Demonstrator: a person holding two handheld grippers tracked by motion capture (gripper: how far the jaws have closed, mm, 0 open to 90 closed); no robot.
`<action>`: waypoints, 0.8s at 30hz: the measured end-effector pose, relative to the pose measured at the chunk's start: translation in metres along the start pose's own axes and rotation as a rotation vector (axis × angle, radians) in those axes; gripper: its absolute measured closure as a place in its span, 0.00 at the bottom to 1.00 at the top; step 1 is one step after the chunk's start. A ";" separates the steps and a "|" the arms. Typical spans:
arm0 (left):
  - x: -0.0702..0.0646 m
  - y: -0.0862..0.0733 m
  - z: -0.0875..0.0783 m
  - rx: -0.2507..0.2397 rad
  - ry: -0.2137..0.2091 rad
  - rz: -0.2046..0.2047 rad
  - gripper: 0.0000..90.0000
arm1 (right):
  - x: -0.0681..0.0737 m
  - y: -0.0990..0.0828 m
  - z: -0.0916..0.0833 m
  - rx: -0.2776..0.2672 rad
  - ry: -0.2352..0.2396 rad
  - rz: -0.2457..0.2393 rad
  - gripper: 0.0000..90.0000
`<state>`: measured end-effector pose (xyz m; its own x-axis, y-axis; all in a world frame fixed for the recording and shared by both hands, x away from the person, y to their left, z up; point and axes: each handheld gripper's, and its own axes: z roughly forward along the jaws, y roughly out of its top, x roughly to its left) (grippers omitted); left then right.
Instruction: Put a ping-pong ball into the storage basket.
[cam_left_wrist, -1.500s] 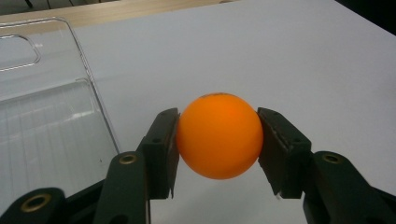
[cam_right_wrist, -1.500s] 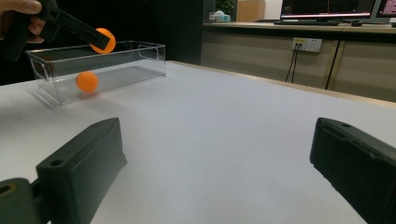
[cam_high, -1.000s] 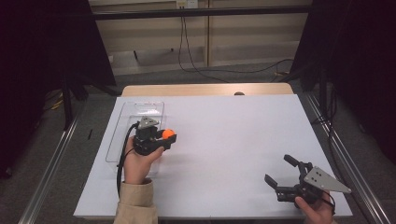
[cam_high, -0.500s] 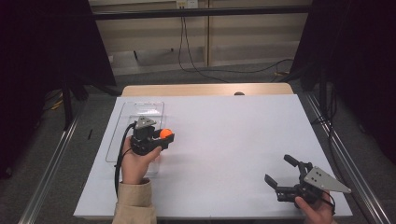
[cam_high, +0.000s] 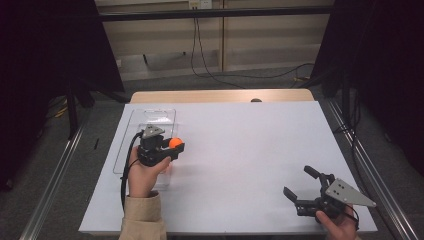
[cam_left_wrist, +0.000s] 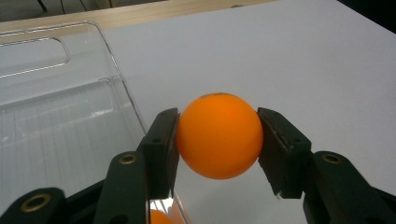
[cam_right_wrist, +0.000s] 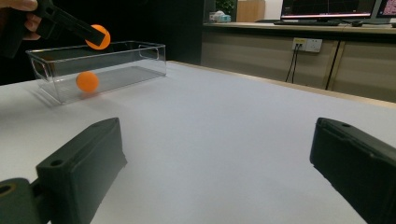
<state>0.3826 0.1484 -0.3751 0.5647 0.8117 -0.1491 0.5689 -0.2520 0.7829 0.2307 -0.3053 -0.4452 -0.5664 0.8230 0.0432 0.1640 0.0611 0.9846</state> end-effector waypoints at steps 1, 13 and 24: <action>0.000 0.000 0.000 -0.001 -0.001 0.001 0.57 | 0.000 0.000 0.000 0.000 0.001 0.000 0.03; 0.004 -0.001 -0.003 -0.007 0.009 -0.002 0.57 | 0.000 0.000 0.000 0.000 0.000 0.000 0.03; 0.007 -0.001 -0.005 -0.009 0.018 0.002 0.57 | 0.000 0.000 0.000 0.000 0.001 0.000 0.03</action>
<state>0.3828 0.1569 -0.3742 0.5547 0.8207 -0.1371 0.5628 -0.2487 0.7883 0.2308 -0.3054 -0.4452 -0.5669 0.8227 0.0436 0.1640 0.0609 0.9846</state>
